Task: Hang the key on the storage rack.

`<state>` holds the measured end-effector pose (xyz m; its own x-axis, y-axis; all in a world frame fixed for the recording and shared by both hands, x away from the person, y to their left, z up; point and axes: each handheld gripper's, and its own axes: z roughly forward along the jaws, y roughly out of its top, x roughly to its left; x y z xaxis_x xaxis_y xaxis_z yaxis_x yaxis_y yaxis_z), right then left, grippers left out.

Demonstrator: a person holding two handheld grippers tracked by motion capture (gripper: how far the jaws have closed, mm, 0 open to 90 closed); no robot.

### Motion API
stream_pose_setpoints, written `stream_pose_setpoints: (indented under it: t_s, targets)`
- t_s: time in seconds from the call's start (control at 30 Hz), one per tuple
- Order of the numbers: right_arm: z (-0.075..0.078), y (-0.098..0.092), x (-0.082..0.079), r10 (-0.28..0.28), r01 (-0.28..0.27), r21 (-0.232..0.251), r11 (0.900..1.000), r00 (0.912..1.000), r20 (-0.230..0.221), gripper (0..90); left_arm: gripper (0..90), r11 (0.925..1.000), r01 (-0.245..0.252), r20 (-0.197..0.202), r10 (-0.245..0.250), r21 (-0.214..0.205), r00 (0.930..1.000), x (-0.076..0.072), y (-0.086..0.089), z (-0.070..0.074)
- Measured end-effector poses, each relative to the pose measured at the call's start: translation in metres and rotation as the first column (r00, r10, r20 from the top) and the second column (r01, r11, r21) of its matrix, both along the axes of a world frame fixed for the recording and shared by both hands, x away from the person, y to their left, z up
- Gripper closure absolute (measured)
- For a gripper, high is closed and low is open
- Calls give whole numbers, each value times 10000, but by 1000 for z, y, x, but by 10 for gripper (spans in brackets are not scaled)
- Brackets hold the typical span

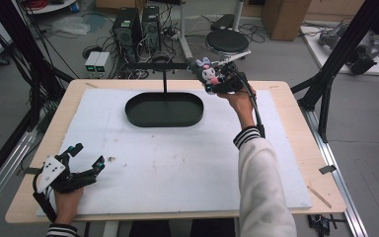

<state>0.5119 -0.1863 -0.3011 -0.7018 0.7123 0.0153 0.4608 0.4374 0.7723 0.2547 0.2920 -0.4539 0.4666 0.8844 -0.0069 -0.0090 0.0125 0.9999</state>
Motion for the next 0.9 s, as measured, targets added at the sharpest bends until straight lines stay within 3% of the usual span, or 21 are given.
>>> stream_pose_setpoints:
  t_s: [0.2, 0.33, 0.7, 0.9]
  targets:
    - [0, -2, -1, -168, 165, -314, 9994, 9998, -87, 535, 118, 10000, 7, 2, -7, 4, 10000, 0, 0, 0]
    - [-2, -4, -1, -360, 335, -839, 9959, 9990, -283, 535, 118, 10000, 9, 7, -9, 2, 10000, 0, 0, 0]
    - [-11, -2, 3, -681, 569, -1440, 9879, 9949, -745, 534, 118, 10000, 8, -4, -8, -10, 10000, 0, 0, 0]
    - [-16, 3, 4, -595, 446, -1615, 9859, 9942, -891, 531, 118, 10000, 12, -9, -12, 3, 10000, 0, 0, 0]
